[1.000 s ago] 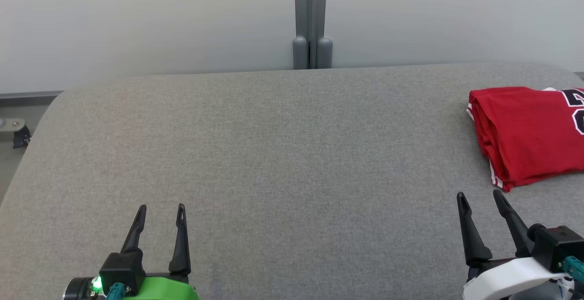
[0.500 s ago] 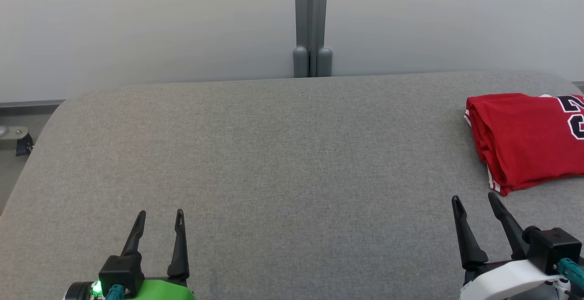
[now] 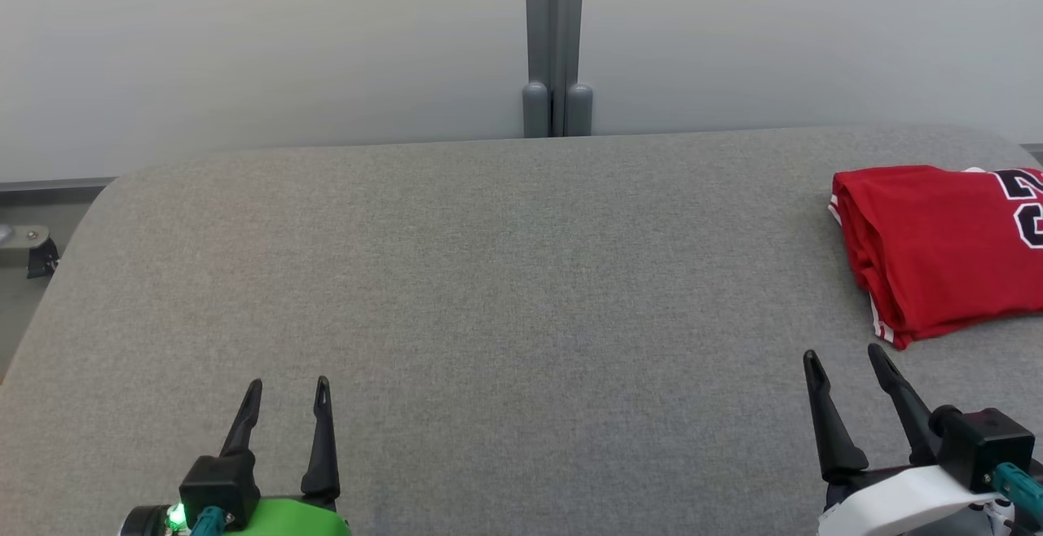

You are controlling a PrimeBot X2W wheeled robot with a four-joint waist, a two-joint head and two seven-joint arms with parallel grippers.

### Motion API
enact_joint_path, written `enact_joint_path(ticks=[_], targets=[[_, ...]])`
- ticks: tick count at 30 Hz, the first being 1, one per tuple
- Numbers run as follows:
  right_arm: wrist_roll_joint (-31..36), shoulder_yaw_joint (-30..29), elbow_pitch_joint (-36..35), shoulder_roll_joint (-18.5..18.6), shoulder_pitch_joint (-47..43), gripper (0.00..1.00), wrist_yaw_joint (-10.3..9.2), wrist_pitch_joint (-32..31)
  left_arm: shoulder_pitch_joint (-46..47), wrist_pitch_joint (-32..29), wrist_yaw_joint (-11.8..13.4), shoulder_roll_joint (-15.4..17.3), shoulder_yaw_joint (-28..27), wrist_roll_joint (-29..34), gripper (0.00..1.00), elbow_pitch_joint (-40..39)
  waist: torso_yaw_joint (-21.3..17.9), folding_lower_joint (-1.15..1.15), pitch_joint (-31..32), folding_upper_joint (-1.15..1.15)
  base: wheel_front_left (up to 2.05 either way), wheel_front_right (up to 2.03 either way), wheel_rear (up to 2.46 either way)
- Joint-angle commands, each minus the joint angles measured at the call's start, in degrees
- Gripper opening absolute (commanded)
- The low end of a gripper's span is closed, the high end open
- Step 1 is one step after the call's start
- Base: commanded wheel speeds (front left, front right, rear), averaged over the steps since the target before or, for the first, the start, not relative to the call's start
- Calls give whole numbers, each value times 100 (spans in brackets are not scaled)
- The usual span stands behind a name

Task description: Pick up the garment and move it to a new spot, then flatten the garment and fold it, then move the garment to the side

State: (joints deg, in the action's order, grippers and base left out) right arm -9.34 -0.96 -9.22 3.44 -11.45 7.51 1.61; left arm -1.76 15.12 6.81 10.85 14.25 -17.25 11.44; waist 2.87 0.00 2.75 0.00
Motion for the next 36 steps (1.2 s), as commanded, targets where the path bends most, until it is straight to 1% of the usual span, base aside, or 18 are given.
enact_joint_path(ticks=[1,4,20,36], targets=[[0,0,4,-1,0,0,0,1,4,0,-9,-14,1,0,0,5,8,0,-2,0,0,0,0],[-31,12,142,-31,-16,0,0,-2,-57,-7,-12,-62,33,-22,0,126,7,0,-4,0,0,0,0],[-1918,44,601,89,394,0,0,-53,136,-461,-192,-214,-421,-1599,0,23,-31,0,-36,0,0,0,0],[-3512,140,975,239,734,0,0,-36,283,-829,-337,-342,-789,-2892,0,-74,-68,0,-68,0,0,0,0]])
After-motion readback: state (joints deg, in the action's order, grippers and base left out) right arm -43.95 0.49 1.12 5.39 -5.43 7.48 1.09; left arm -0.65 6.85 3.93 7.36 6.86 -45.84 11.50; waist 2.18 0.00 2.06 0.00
